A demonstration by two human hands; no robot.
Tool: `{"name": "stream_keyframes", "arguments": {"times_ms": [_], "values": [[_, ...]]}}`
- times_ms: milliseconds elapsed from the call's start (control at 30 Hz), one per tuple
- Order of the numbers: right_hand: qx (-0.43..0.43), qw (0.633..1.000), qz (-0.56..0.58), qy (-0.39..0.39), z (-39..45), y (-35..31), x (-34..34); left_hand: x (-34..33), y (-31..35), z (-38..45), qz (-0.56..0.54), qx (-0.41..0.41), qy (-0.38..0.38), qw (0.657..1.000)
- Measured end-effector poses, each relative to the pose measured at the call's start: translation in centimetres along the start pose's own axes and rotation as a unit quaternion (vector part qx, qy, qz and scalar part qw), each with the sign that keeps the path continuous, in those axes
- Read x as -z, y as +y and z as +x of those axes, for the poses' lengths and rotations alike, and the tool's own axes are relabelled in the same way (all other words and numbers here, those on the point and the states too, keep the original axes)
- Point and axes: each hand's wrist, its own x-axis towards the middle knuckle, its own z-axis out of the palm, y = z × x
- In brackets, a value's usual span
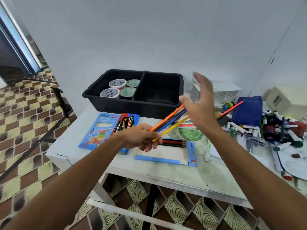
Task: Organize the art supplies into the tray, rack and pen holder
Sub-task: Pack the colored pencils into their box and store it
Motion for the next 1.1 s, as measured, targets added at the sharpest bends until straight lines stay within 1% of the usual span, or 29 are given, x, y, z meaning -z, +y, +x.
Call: {"name": "stream_keyframes", "arguments": {"times_ms": [33, 67, 100, 133, 167, 200, 233, 300, 333, 400, 467, 567, 633, 700, 733, 767, 833, 900, 1000, 1100], "values": [[0.051, 0.992, -0.045, -0.104, -0.1, -0.9, -0.4, 0.4, 0.0, -0.3, 0.02, 0.015, -0.004, 1.0], [0.066, 0.963, -0.115, -0.235, -0.1, -1.6, -1.0, 0.8, 0.0, -0.5, 0.044, 0.029, -0.009, 0.999], [0.055, 0.908, -0.2, -0.363, 0.0, -2.2, -1.6, 1.1, 0.1, -0.7, 0.071, 0.04, -0.013, 0.997], [0.037, 0.844, -0.274, -0.46, 0.2, -2.4, -2.3, 1.3, 0.2, -1.0, 0.097, 0.051, -0.017, 0.994], [0.016, 0.786, -0.32, -0.529, 0.5, -2.4, -2.9, 1.6, 0.4, -1.2, 0.122, 0.064, -0.021, 0.99], [-0.001, 0.745, -0.336, -0.576, 0.8, -2.3, -3.5, 1.8, 0.6, -1.4, 0.148, 0.079, -0.024, 0.986], [-0.018, 0.72, -0.332, -0.609, 1.1, -2.0, -4.0, 2.0, 0.8, -1.6, 0.172, 0.093, -0.028, 0.98], [-0.073, 0.691, -0.285, -0.66, 1.5, -1.3, -4.7, 2.3, 1.0, -1.8, 0.199, 0.114, -0.042, 0.972], [-0.1, 0.683, -0.257, -0.676, 1.5, -1.0, -5.0, 2.6, 1.0, -2.0, 0.202, 0.122, -0.05, 0.97], [-0.135, 0.677, -0.217, -0.69, 1.4, -0.7, -5.6, 3.1, 0.9, -2.2, 0.206, 0.131, -0.063, 0.968], [-0.164, 0.678, -0.184, -0.693, 1.3, -0.4, -6.1, 3.5, 0.7, -2.5, 0.211, 0.14, -0.068, 0.965], [-0.181, 0.688, -0.149, -0.687, 1.2, 0.2, -6.7, 3.9, 0.4, -2.6, 0.216, 0.134, -0.035, 0.966], [-0.195, 0.713, -0.117, -0.663, 1.1, 0.7, -6.8, 4.4, 0.0, -2.4, 0.256, 0.1, 0.041, 0.961], [-0.228, 0.755, -0.071, -0.611, 0.9, 1.6, -7.0, 5.1, -1.0, -2.2, 0.288, 0.046, 0.151, 0.944], [-0.252, 0.774, -0.048, -0.579, 0.7, 2.0, -7.1, 5.3, -1.7, -2.1, 0.28, 0.022, 0.2, 0.939], [-0.275, 0.787, -0.028, -0.552, 0.6, 2.5, -7.2, 5.3, -2.4, -2.0, 0.268, 0.0, 0.241, 0.933], [-0.307, 0.792, -0.007, -0.528, 0.3, 3.3, -7.3, 4.9, -3.8, -1.9, 0.27, -0.056, 0.293, 0.915], [-0.316, 0.781, -0.02, -0.539, -0.1, 3.8, -7.4, 4.2, -4.9, -1.7, 0.31, -0.113, 0.312, 0.891], [-0.238, 0.772, -0.124, -0.577, -0.8, 4.1, -7.6, 3.3, -5.8, -1.5, 0.376, -0.164, 0.323, 0.853], [-0.175, 0.753, -0.219, -0.595, -1.5, 4.1, -8.1, 2.7, -6.3, -1.3, 0.412, -0.178, 0.315, 0.836]]}}
